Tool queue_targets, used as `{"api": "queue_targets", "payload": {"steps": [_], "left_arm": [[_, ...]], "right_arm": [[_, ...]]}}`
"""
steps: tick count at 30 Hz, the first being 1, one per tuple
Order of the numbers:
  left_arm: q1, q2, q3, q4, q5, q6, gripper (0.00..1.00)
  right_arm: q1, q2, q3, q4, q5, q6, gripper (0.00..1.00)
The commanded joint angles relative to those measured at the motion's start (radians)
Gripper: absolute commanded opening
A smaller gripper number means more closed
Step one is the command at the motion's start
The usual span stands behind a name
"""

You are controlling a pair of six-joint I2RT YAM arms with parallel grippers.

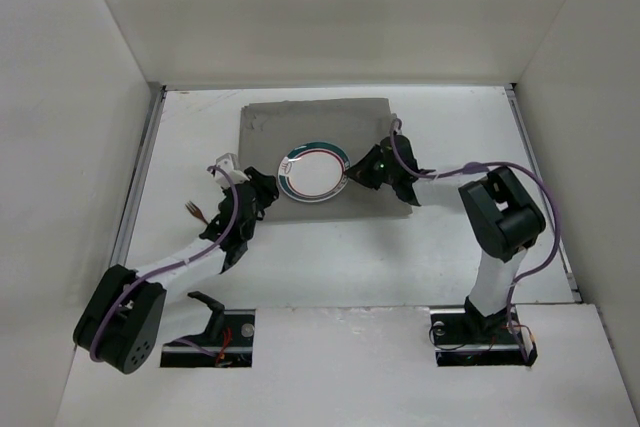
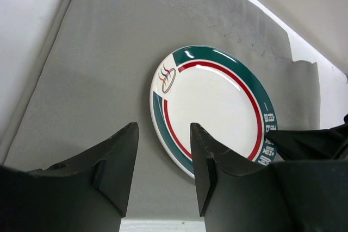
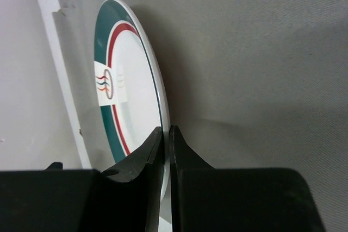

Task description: Set the dinner table for one person

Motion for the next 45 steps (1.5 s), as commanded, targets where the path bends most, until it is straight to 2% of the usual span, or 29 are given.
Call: {"api": "queue_targets", "payload": {"steps": [1, 3, 6, 8, 10, 16, 19, 20, 22, 23, 24, 25, 28, 29, 32, 34, 40, 45], "left_arm": [[-0.017, -0.001, 0.005, 0.050, -0.023, 0.020, 0.41], [-0.015, 0.016, 0.009, 0.058, -0.019, 0.020, 0.41], [-0.021, 0.017, 0.009, 0.059, -0.009, 0.019, 0.41], [-0.029, 0.014, 0.009, 0.059, -0.019, 0.020, 0.41], [-0.022, 0.022, 0.012, 0.059, -0.013, 0.020, 0.41], [-0.029, 0.000, 0.007, 0.062, -0.016, 0.026, 0.42], [-0.032, 0.010, 0.009, 0.064, -0.005, 0.020, 0.42], [-0.043, 0.004, 0.009, 0.062, -0.005, 0.020, 0.42], [-0.064, -0.001, 0.010, 0.065, -0.017, 0.026, 0.42], [-0.072, 0.004, 0.013, 0.065, -0.022, 0.026, 0.42], [-0.078, 0.013, 0.018, 0.065, -0.020, 0.026, 0.42], [-0.083, 0.019, 0.019, 0.065, -0.016, 0.023, 0.42], [-0.112, 0.030, 0.027, 0.067, -0.011, 0.023, 0.42], [-0.118, 0.031, 0.029, 0.067, -0.016, 0.026, 0.42], [-0.115, 0.039, 0.025, 0.076, -0.011, 0.022, 0.42], [-0.115, 0.033, 0.021, 0.076, -0.005, 0.012, 0.42], [-0.110, 0.047, 0.022, 0.081, 0.009, 0.002, 0.42], [-0.106, 0.016, 0.009, 0.084, 0.012, -0.009, 0.43]], "right_arm": [[0.023, 0.003, 0.062, -0.002, 0.025, -0.041, 0.08], [0.025, 0.003, 0.059, -0.031, 0.033, -0.050, 0.18], [0.025, -0.029, 0.045, -0.072, 0.085, -0.094, 0.40], [0.025, -0.071, 0.034, -0.114, 0.120, -0.131, 0.50], [0.025, -0.128, 0.028, -0.167, 0.166, -0.181, 0.56], [0.040, -0.324, 0.010, -0.327, 0.274, -0.344, 0.64], [0.041, -0.444, -0.001, -0.382, 0.318, -0.398, 0.61], [0.038, -0.495, -0.005, -0.407, 0.346, -0.419, 0.54], [0.002, -0.611, -0.015, -0.468, 0.444, -0.450, 0.30], [-0.026, -0.654, -0.015, -0.497, 0.491, -0.459, 0.21], [-0.058, -0.687, -0.012, -0.528, 0.537, -0.472, 0.15], [-0.090, -0.711, -0.010, -0.554, 0.582, -0.482, 0.14], [-0.196, -0.748, -0.021, -0.600, 0.700, -0.511, 0.16], [-0.221, -0.760, -0.030, -0.606, 0.741, -0.510, 0.22], [-0.271, -0.767, -0.061, -0.605, 0.872, -0.524, 0.48], [-0.305, -0.750, -0.082, -0.603, 0.945, -0.542, 0.56], [-0.350, -0.653, -0.111, -0.626, 1.013, -0.541, 0.56], [-0.386, -0.619, -0.143, -0.631, 0.935, -0.483, 0.51]]}}
